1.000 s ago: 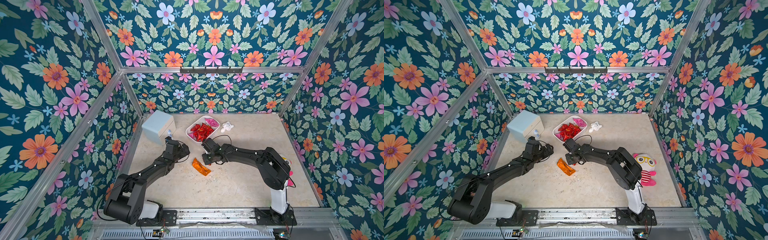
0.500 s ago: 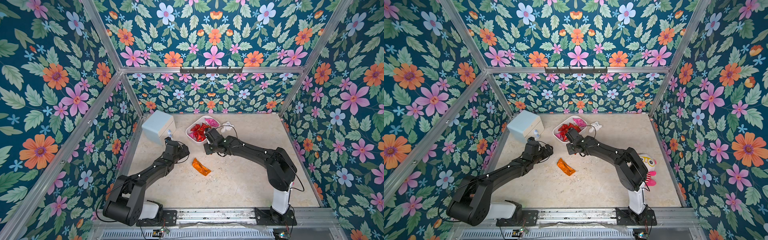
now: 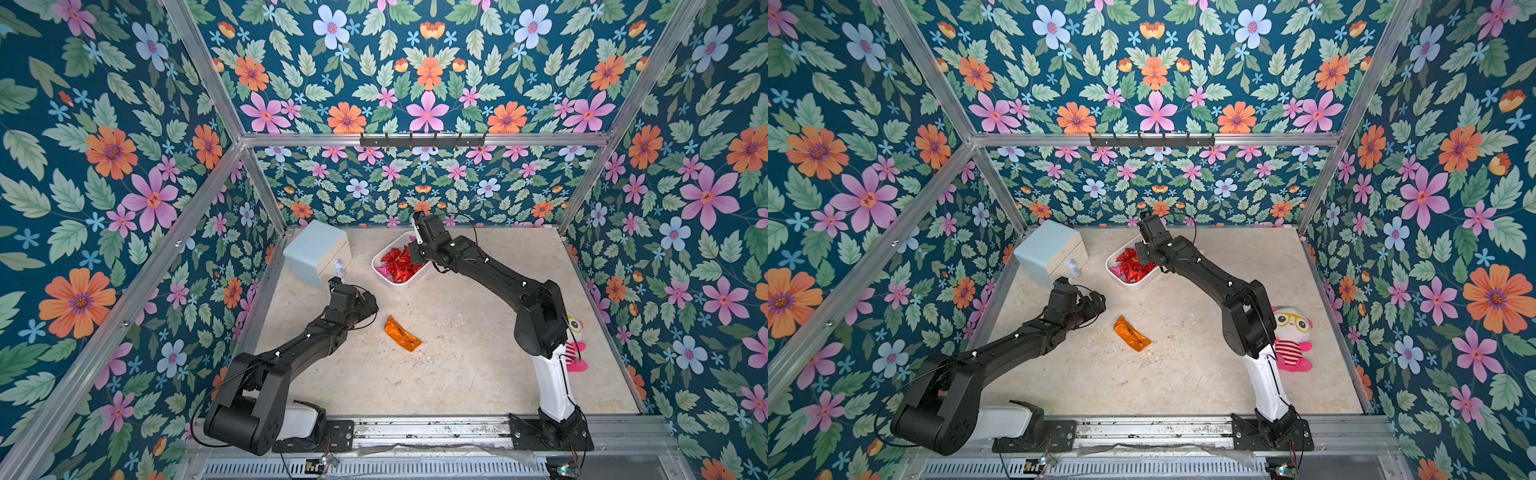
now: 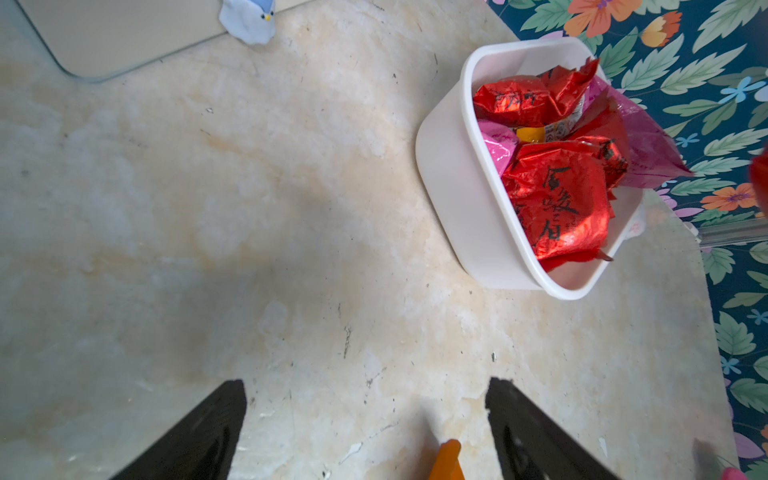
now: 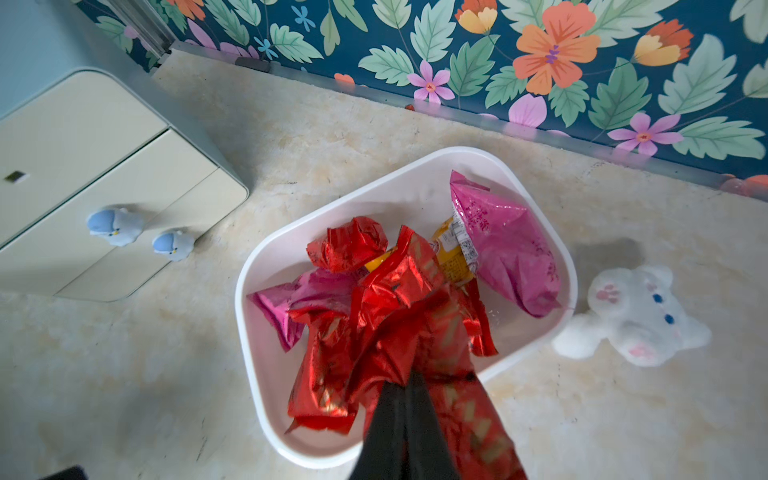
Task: Put the tea bags into the storage box
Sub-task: Place the tea bag in the storage box.
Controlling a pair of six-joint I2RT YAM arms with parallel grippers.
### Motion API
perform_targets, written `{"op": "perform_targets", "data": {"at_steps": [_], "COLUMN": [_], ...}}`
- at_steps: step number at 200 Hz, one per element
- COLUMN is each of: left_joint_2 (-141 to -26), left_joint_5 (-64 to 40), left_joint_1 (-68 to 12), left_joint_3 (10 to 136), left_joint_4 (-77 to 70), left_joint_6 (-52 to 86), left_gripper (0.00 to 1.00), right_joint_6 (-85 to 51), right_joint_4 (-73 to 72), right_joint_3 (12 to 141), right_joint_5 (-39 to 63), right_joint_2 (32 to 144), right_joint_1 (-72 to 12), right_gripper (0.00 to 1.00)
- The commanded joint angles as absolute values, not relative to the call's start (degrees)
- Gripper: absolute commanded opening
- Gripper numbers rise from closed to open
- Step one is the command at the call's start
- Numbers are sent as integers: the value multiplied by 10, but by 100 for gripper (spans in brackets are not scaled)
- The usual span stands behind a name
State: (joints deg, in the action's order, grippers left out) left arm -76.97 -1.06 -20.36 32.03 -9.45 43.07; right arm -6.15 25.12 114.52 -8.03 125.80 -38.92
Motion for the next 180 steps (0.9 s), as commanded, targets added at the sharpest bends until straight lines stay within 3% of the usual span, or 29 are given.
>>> {"op": "perform_targets", "data": {"at_steps": [1,39,122,149,180], "left_joint_2": [-768,-771,-790,-790,-795], "left_joint_5": [-11,-14,-29,-32,-35], "left_joint_1": [-204,-203,-204,-204,-204], "left_joint_3": [315,306,302,301,303], "left_joint_4": [-107,-115,-132,-134,-135], "left_joint_6": [433,437,449,451,452], "left_gripper": [96,96,96,96,96], "right_joint_6": [-59,-73,-127,-128,-123], "right_joint_4": [268,250,227,243,242], "right_joint_3": [1190,1241,1317,1328,1304], "right_joint_5": [-96,-80,82,94,75], "right_joint_2": [1295,1340,1442,1448,1416], "right_joint_1": [-384,-366,-329,-329,-330], "right_gripper": [0,1,9,20,41]}}
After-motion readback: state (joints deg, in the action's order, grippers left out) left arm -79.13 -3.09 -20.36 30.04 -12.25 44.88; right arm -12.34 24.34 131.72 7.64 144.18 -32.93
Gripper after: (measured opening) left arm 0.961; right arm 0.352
